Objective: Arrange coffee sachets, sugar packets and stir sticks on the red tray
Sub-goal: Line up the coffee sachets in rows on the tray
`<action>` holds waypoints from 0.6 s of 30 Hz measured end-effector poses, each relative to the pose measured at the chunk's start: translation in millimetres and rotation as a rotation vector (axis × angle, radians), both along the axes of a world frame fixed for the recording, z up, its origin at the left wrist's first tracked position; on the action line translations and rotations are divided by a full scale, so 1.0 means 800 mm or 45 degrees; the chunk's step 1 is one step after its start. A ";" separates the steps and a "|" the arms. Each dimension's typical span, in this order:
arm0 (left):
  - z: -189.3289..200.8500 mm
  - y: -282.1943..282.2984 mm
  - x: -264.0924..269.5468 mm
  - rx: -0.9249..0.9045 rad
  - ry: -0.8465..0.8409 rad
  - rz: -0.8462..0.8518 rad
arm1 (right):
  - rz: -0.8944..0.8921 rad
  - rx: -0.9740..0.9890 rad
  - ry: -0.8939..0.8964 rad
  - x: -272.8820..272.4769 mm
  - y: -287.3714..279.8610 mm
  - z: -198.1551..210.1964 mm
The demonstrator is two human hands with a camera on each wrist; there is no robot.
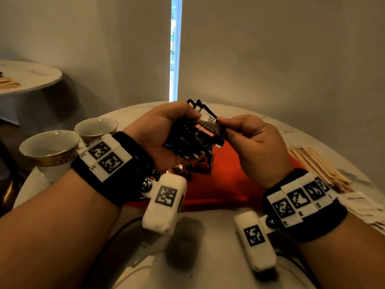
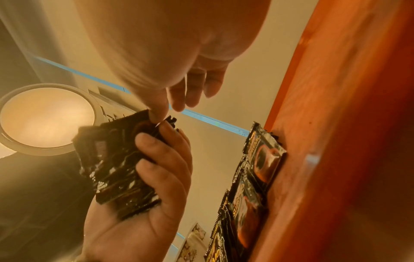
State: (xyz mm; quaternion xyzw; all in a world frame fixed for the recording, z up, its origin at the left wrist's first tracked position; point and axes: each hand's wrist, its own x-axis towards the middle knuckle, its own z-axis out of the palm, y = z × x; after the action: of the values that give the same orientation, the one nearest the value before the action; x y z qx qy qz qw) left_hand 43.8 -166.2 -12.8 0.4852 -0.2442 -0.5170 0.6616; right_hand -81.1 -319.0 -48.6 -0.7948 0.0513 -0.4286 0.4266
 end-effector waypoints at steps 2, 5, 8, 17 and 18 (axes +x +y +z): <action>0.003 0.002 0.002 -0.015 0.001 0.061 | -0.062 0.016 0.011 0.000 0.002 0.002; 0.010 0.008 0.013 -0.083 0.004 0.271 | -0.151 0.221 0.190 0.003 -0.005 -0.003; 0.016 0.015 0.023 -0.139 0.007 0.376 | -0.055 0.450 0.540 0.008 -0.011 -0.016; 0.018 0.018 0.024 -0.129 0.007 0.418 | -0.016 0.608 0.849 0.012 -0.023 -0.033; 0.018 0.018 0.025 -0.126 0.009 0.416 | -0.011 0.592 0.860 0.012 -0.021 -0.031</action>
State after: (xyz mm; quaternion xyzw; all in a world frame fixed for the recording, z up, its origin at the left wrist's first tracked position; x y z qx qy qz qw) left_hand 63.4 -151.7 1.5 0.4835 -0.1849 -0.3915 0.7608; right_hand -71.4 -336.1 -73.4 -0.7730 0.2874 -0.1222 0.5523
